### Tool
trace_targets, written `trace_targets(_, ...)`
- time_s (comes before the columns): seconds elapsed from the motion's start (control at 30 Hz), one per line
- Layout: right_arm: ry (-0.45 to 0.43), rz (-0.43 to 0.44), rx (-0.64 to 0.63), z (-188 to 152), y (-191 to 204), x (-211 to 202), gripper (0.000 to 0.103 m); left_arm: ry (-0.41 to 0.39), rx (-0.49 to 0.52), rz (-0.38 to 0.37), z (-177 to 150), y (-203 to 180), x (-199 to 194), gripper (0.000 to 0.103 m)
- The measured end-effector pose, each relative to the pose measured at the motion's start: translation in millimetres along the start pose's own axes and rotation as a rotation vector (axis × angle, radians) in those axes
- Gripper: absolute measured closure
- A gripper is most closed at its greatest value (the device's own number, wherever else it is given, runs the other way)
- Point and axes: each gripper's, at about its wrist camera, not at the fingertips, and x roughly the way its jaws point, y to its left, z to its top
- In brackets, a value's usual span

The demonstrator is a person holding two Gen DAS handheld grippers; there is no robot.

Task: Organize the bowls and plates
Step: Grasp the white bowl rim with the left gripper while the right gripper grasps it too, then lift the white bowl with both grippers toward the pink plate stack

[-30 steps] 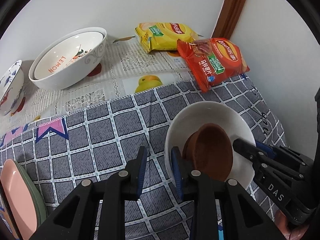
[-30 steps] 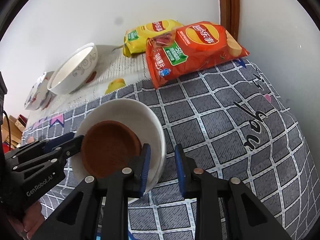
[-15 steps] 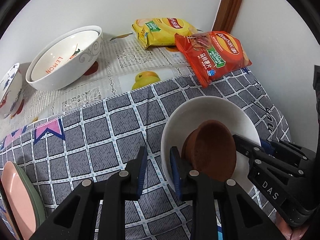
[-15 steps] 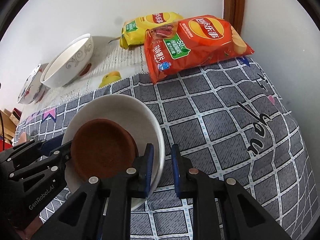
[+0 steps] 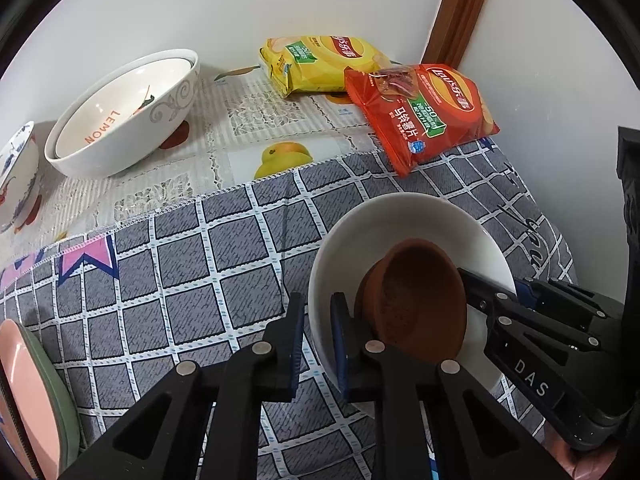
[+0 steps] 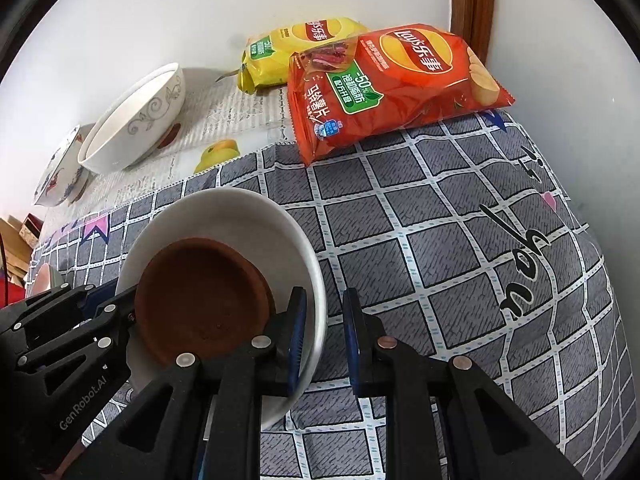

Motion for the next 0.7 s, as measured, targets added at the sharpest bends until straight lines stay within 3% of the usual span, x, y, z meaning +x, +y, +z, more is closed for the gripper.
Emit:
trace_targets(0.6, -0.052, 0.009, 0.025, -3.9, -2.7, -4.9, 0.085, -0.007, -0.007, -0.003, -1.5, -0.5, 1.4, 0.091)
trace_targets(0.7, -0.042, 0.009, 0.016, -2.0, -0.4, -4.3, 0.089, 0.008, -0.013, -0.016, 0.3, 0.9, 2.5, 0.091)
